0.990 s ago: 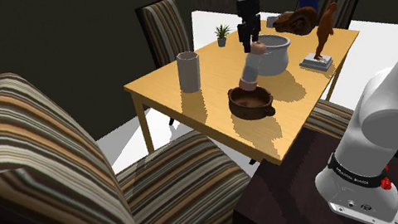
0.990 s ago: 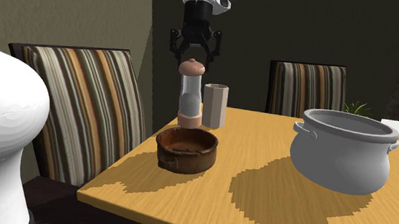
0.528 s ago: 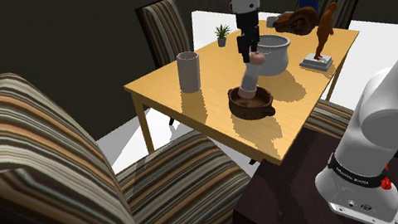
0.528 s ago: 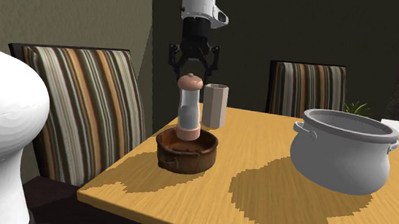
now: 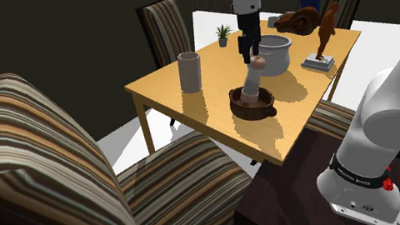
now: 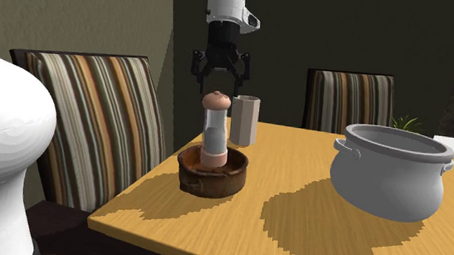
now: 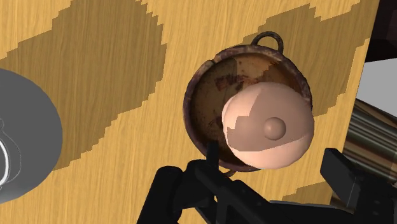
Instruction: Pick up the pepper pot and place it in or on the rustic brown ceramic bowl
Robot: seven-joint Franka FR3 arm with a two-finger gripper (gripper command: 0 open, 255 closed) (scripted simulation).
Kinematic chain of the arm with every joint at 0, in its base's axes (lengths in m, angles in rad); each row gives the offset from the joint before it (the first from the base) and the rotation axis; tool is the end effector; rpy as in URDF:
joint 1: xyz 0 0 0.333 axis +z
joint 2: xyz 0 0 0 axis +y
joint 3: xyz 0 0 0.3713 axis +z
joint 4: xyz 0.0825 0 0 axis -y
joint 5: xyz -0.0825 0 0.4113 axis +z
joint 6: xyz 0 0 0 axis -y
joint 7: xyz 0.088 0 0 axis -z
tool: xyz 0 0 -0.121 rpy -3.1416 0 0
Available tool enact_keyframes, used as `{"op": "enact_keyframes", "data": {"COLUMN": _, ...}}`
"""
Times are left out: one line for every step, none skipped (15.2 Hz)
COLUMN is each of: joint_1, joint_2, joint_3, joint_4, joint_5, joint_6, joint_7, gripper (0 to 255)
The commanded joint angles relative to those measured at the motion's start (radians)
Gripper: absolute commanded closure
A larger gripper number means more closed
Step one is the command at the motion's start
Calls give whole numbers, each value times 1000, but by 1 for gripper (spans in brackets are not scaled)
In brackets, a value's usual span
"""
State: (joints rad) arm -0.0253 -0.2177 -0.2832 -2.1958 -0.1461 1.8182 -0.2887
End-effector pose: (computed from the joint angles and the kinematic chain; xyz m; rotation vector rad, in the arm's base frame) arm 0.4513 -0.1652 0.4885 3.1019 0.0610 -0.2830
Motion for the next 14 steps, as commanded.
{"op": "enact_keyframes", "data": {"joint_1": 0, "joint_2": 0, "joint_3": 0, "joint_4": 0, "joint_5": 0, "joint_6": 0, "joint_7": 0, "gripper": 0}}
{"op": "enact_keyframes", "data": {"joint_1": 0, "joint_2": 0, "joint_3": 0, "joint_4": 0, "joint_5": 0, "joint_6": 0, "joint_7": 0, "gripper": 0}}
{"op": "enact_keyframes", "data": {"joint_1": 0, "joint_2": 0, "joint_3": 0, "joint_4": 0, "joint_5": 0, "joint_6": 0, "joint_7": 0, "gripper": 0}}
{"op": "enact_keyframes", "data": {"joint_1": 0, "joint_2": 0, "joint_3": 0, "joint_4": 0, "joint_5": 0, "joint_6": 0, "joint_7": 0, "gripper": 0}}
{"op": "enact_keyframes", "data": {"joint_1": 0, "joint_2": 0, "joint_3": 0, "joint_4": 0, "joint_5": 0, "joint_6": 0, "joint_7": 0, "gripper": 0}}
{"op": "enact_keyframes", "data": {"joint_1": 2, "joint_2": -1, "joint_3": 3, "joint_4": 33, "joint_5": 2, "joint_6": -34, "joint_7": -1, "gripper": 0}}
{"op": "enact_keyframes", "data": {"joint_1": 4, "joint_2": -1, "joint_3": 5, "joint_4": 66, "joint_5": 5, "joint_6": -67, "joint_7": -2, "gripper": 0}}
{"op": "enact_keyframes", "data": {"joint_1": 5, "joint_2": 1, "joint_3": 8, "joint_4": 101, "joint_5": 7, "joint_6": -100, "joint_7": -3, "gripper": 0}}
{"op": "enact_keyframes", "data": {"joint_1": 7, "joint_2": 4, "joint_3": 10, "joint_4": 130, "joint_5": 9, "joint_6": -126, "joint_7": -4, "gripper": 0}}
{"op": "enact_keyframes", "data": {"joint_1": 7, "joint_2": 4, "joint_3": 10, "joint_4": 130, "joint_5": 9, "joint_6": -126, "joint_7": -4, "gripper": 0}}
{"op": "enact_keyframes", "data": {"joint_1": 7, "joint_2": 3, "joint_3": 10, "joint_4": 130, "joint_5": 9, "joint_6": -126, "joint_7": -4, "gripper": 0}}
{"op": "enact_keyframes", "data": {"joint_1": 7, "joint_2": 4, "joint_3": 10, "joint_4": 130, "joint_5": 9, "joint_6": -126, "joint_7": -4, "gripper": 0}}
{"op": "enact_keyframes", "data": {"joint_1": 7, "joint_2": 4, "joint_3": 10, "joint_4": 130, "joint_5": 9, "joint_6": -126, "joint_7": -4, "gripper": 0}}
{"op": "enact_keyframes", "data": {"joint_1": 7, "joint_2": 4, "joint_3": 10, "joint_4": 130, "joint_5": 9, "joint_6": -126, "joint_7": -4, "gripper": 0}}
